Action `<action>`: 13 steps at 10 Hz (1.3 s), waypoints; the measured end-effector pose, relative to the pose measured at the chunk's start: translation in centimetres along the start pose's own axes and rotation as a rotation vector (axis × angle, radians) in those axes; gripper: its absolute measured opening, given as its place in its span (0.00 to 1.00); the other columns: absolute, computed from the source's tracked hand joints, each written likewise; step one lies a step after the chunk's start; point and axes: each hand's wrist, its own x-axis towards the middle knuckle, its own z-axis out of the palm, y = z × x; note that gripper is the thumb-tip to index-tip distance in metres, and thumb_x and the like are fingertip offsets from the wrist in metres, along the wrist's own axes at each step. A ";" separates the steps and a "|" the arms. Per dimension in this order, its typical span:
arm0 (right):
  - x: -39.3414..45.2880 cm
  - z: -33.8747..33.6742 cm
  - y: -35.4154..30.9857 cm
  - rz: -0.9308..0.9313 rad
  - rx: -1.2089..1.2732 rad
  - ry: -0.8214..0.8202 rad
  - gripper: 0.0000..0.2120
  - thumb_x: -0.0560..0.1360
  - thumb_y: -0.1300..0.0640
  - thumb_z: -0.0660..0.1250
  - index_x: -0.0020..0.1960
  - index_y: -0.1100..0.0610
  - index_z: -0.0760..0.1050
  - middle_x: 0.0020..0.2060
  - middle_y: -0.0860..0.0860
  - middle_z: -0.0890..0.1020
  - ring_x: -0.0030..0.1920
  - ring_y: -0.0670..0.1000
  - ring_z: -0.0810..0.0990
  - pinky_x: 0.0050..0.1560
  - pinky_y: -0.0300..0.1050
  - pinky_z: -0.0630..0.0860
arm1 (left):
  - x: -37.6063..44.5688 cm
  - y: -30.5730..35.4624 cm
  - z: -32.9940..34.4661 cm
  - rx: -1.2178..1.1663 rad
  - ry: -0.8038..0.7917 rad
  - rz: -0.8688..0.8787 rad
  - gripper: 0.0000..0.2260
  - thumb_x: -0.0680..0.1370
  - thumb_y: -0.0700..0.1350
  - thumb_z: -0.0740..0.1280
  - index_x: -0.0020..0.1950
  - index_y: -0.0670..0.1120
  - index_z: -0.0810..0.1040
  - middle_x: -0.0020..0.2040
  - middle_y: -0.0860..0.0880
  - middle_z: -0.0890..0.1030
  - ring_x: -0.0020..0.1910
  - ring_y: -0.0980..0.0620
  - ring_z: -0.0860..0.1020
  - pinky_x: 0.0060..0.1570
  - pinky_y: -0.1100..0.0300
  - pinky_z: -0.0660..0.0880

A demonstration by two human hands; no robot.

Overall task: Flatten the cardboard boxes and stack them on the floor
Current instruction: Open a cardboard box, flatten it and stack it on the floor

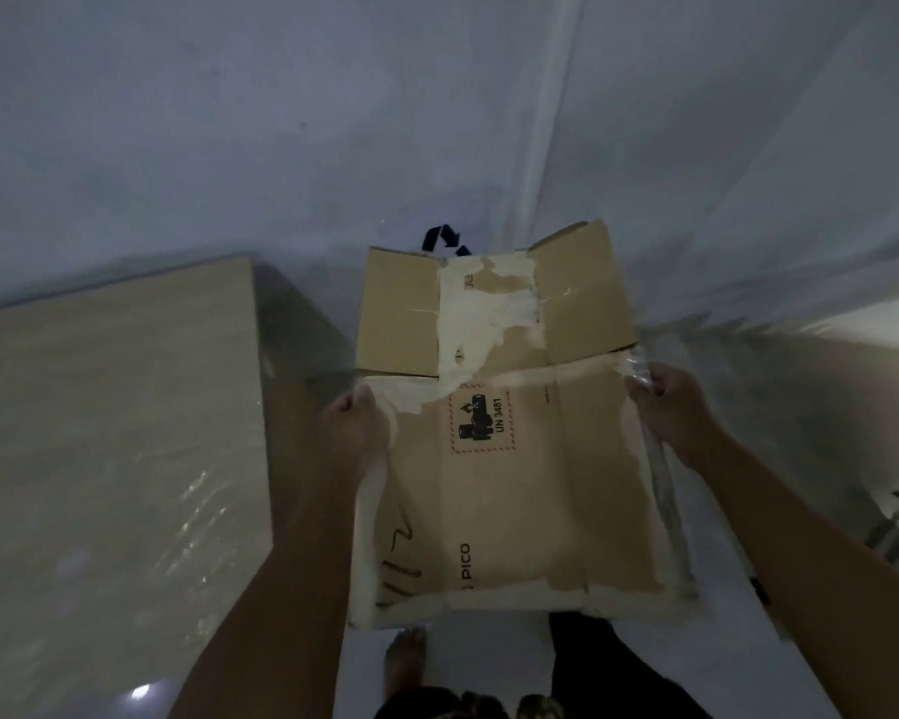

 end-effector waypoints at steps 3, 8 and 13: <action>13.0 6.4 10.0 0.036 -0.113 -0.296 0.10 0.78 0.57 0.67 0.41 0.63 0.76 0.30 0.54 0.75 0.32 0.51 0.72 0.34 0.44 0.67 | 10.2 -11.0 7.4 0.019 0.184 -0.297 0.17 0.69 0.64 0.71 0.37 0.51 0.83 0.39 0.46 0.85 0.46 0.41 0.85 0.49 0.47 0.82; 26.4 34.9 39.6 0.097 -0.157 -0.300 0.08 0.78 0.52 0.65 0.45 0.55 0.77 0.35 0.53 0.80 0.37 0.57 0.78 0.41 0.47 0.73 | 35.6 -42.2 22.2 0.255 0.270 -0.253 0.19 0.76 0.60 0.68 0.42 0.45 0.81 0.41 0.40 0.83 0.43 0.41 0.83 0.49 0.43 0.81; 36.7 48.7 42.9 0.022 -0.333 -0.144 0.14 0.79 0.53 0.66 0.56 0.64 0.80 0.52 0.62 0.83 0.56 0.62 0.80 0.58 0.49 0.73 | 49.7 -50.0 26.5 0.355 0.493 -0.127 0.19 0.80 0.54 0.67 0.49 0.37 0.85 0.44 0.38 0.84 0.49 0.37 0.83 0.44 0.53 0.75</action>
